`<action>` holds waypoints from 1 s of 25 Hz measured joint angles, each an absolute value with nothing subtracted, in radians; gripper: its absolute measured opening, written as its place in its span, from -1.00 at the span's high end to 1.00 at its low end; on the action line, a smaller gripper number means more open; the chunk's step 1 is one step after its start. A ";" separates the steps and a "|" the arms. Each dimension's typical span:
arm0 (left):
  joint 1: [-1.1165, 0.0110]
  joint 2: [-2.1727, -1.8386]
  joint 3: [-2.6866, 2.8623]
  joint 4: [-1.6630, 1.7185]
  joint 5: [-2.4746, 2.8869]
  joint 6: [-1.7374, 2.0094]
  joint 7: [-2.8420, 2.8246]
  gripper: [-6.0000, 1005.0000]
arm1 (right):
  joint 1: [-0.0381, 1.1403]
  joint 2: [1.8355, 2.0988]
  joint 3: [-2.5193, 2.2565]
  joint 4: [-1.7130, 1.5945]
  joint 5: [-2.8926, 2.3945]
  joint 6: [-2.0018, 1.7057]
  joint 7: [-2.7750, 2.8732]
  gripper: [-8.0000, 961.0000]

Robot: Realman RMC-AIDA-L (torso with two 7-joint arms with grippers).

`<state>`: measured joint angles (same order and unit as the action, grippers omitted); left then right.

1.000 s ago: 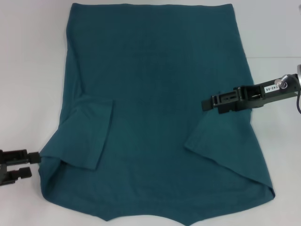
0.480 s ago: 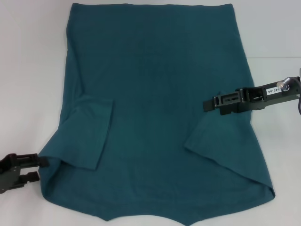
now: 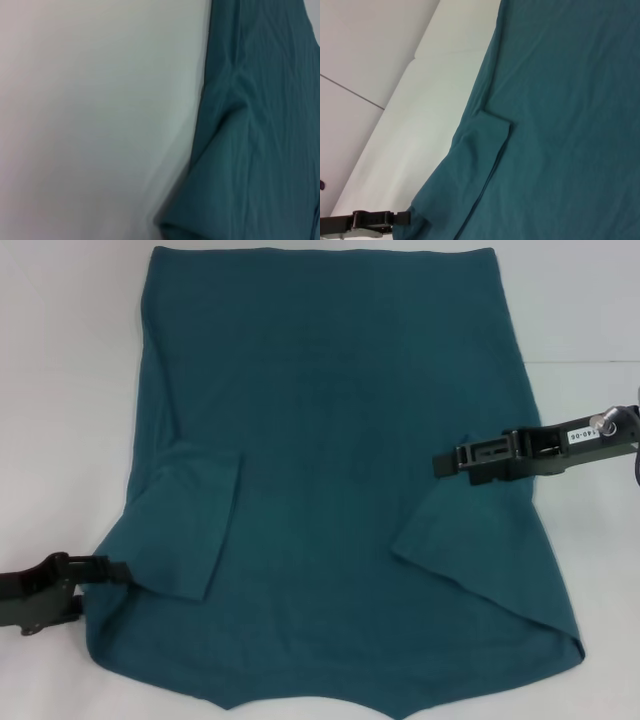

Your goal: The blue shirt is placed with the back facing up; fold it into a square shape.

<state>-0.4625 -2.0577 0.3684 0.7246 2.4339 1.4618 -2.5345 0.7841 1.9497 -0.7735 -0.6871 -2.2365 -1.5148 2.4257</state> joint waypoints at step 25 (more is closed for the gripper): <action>-0.430 -2.060 0.354 0.821 2.394 1.551 -2.368 0.97 | 0.739 1.923 -0.743 -0.687 -2.243 -1.491 2.424 -0.82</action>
<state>-0.4299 -2.0601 0.3539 0.8211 2.3941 1.5515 -2.3678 0.7395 1.9235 -0.7434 -0.6872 -2.2428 -1.4905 2.4236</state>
